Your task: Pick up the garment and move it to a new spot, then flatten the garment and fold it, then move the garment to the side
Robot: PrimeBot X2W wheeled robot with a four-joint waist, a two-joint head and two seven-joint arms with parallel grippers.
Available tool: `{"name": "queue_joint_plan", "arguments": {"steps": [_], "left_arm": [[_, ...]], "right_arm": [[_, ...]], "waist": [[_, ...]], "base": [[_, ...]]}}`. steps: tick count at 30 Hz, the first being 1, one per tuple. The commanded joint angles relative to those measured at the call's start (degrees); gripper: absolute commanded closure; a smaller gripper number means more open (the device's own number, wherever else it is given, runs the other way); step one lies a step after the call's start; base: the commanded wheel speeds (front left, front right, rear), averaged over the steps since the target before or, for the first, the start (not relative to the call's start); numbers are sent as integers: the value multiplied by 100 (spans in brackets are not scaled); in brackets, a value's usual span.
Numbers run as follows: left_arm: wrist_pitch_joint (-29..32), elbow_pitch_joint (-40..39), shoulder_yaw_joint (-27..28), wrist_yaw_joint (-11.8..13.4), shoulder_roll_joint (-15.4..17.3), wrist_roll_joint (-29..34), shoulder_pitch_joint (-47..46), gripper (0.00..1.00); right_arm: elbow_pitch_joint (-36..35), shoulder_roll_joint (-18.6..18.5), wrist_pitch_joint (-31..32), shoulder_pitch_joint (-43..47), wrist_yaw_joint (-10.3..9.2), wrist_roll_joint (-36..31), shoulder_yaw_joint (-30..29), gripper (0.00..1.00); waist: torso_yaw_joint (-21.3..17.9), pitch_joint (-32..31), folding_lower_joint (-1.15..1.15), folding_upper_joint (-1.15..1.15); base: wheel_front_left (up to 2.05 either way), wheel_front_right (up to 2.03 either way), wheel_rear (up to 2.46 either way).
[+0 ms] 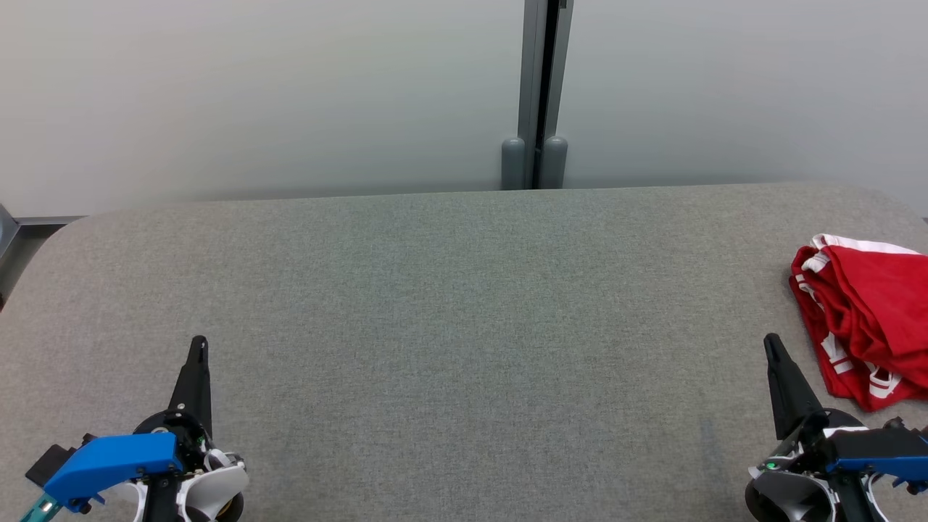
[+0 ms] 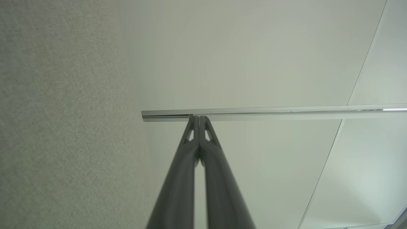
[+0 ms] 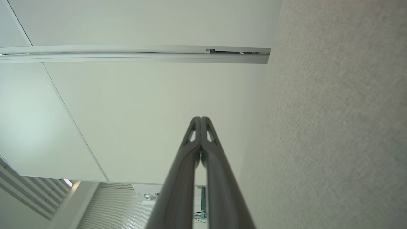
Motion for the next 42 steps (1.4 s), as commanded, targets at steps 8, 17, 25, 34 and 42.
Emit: {"name": "queue_joint_plan", "arguments": {"steps": [8,17,25,34,42], "left_arm": [[26,-27,14,-12,-13,-25,-56,100],[26,-28,14,-12,-13,-25,-56,100],[25,-28,13,-12,-13,-25,-56,100],[25,-28,13,-12,-13,-25,-56,100],[25,-29,12,-12,-13,-25,-56,100]], "right_arm": [[-18,13,22,-83,2,36,-17,100],[-18,12,22,-83,2,37,-15,100],[-18,12,21,-83,2,37,-15,100],[-18,12,21,-82,2,37,-15,100],[-18,12,21,-82,2,38,-14,100]], "waist": [[0,0,0,0],[0,0,0,0],[0,0,0,0],[0,0,0,0],[0,0,0,0]], "base": [[0,0,0],[0,0,0],[0,0,0],[0,0,0],[0,0,0]]}}
